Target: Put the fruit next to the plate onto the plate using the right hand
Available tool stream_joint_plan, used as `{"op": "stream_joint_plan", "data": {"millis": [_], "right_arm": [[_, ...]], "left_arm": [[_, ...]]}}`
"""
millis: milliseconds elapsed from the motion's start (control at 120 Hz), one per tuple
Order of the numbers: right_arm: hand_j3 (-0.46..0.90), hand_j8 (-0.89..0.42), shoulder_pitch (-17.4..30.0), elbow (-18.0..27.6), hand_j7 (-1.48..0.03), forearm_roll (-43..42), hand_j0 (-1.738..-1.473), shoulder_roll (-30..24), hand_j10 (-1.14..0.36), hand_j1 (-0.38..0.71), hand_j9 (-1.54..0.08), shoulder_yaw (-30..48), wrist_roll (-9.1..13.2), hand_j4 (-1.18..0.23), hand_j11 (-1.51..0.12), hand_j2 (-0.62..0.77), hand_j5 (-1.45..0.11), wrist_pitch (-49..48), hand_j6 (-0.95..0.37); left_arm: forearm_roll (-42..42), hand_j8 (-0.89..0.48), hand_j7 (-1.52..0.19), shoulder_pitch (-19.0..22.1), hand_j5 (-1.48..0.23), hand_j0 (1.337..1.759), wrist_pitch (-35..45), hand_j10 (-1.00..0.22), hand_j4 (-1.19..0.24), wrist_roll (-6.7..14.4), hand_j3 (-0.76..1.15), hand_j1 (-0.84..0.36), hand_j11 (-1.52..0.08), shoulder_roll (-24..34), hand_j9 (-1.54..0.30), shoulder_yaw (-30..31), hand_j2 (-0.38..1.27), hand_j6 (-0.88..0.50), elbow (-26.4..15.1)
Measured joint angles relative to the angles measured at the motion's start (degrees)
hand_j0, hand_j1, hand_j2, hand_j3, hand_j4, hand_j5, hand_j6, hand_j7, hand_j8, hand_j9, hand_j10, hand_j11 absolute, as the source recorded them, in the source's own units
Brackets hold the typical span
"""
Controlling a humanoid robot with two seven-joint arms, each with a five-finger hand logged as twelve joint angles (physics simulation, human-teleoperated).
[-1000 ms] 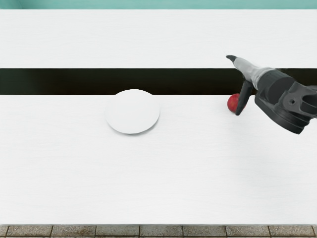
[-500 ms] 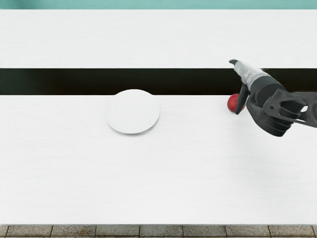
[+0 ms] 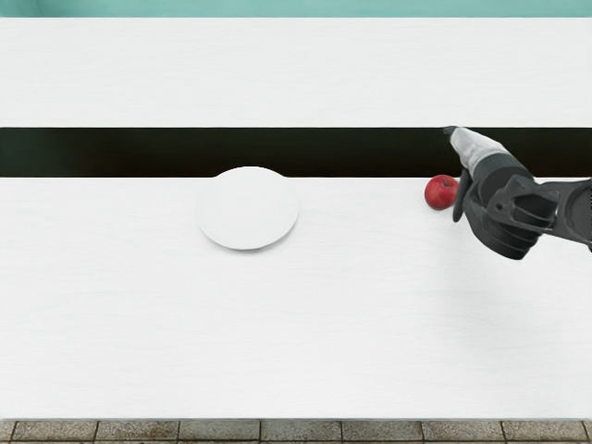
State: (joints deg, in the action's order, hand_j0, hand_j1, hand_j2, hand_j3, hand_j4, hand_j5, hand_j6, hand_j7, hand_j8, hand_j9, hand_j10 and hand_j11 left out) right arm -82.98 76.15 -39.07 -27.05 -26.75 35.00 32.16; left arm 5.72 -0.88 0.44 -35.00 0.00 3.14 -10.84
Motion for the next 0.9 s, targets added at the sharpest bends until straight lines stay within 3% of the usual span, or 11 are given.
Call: {"op": "stream_joint_plan", "data": {"millis": [367, 500, 900], "right_arm": [[0.0, -0.08, 3.55, -9.3, -0.1, 0.01, -1.658, 6.59, -0.08, -0.26, -0.1, 0.01, 0.0, -0.08, -0.1, -0.01, -0.1, -0.32, -0.08], [0.0, -0.09, 4.34, -10.18, -0.11, 0.0, -1.658, 7.39, -0.09, -0.25, -0.11, 0.11, 0.0, -0.09, -0.11, -0.02, -0.11, -0.35, -0.09], [0.0, -0.23, 4.77, -10.4, -0.3, 0.39, -1.658, 7.8, -0.23, -0.07, -0.3, 1.51, 0.0, -0.23, -0.3, -0.04, -0.3, -2.6, -0.23]], "left_arm": [[0.0, -0.01, -0.01, 0.0, -0.01, 1.658, 0.0, -0.01, -0.01, 0.0, 0.0, 0.34, -0.01, 0.0, -0.01, -0.07, 0.0, -0.01, 0.19], [0.0, -0.01, -0.01, 0.08, -0.01, 1.658, 0.0, -0.01, -0.01, 0.0, 0.0, 0.34, -0.01, 0.0, -0.01, -0.1, 0.0, -0.01, 0.2], [0.0, -0.01, -0.01, 0.09, -0.01, 1.658, 0.0, -0.01, -0.01, 0.0, 0.0, 0.34, -0.01, 0.0, -0.01, -0.1, 0.0, -0.01, 0.2]]}}
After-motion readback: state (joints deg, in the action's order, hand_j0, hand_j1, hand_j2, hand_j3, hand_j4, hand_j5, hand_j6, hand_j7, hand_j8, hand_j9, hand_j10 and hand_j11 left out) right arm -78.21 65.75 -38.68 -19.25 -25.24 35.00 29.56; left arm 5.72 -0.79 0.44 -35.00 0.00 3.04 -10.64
